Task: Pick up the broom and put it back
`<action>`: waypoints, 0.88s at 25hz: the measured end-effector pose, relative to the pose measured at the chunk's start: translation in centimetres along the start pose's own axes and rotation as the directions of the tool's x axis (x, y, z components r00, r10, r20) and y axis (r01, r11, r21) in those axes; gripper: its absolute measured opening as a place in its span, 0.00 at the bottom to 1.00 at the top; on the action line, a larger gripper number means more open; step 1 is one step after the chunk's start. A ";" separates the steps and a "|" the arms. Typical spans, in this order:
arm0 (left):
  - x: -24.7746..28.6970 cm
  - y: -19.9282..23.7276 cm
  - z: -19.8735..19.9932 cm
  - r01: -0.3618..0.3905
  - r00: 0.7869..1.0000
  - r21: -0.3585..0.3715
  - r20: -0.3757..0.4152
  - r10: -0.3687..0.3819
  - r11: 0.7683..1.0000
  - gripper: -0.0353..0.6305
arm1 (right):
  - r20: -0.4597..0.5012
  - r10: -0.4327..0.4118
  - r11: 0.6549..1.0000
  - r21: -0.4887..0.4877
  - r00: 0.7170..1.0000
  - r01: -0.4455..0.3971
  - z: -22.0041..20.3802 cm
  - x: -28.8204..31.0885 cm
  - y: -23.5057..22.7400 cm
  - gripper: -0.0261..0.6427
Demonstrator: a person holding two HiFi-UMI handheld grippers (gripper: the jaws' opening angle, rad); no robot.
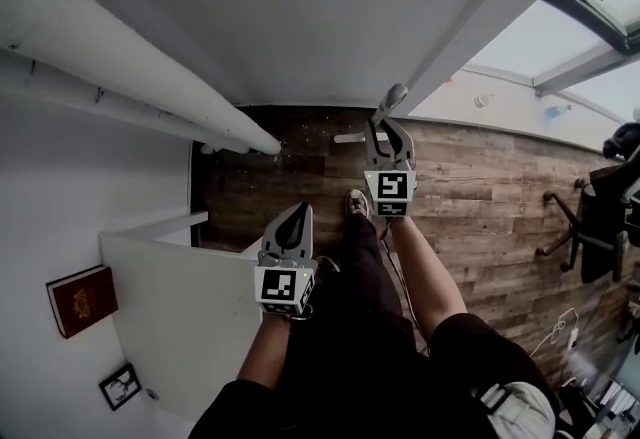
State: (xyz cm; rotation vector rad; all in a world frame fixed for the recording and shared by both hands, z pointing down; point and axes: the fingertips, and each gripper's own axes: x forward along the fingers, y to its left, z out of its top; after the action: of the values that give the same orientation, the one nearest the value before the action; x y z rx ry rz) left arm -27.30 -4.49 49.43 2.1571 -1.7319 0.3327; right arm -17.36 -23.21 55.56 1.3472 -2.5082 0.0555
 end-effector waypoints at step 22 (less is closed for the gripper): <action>-8.3 -7.8 3.0 0.141 0.982 0.009 0.123 -0.141 0.990 0.05 | 0.010 -0.004 0.999 0.044 1.000 0.004 5.1 -26.2 6.3 0.17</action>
State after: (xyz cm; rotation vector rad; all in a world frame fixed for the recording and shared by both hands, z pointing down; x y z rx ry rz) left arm -21.71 3.19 42.47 2.3295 -1.6295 0.1645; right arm -10.18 0.65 44.22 1.3727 -2.5271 0.1041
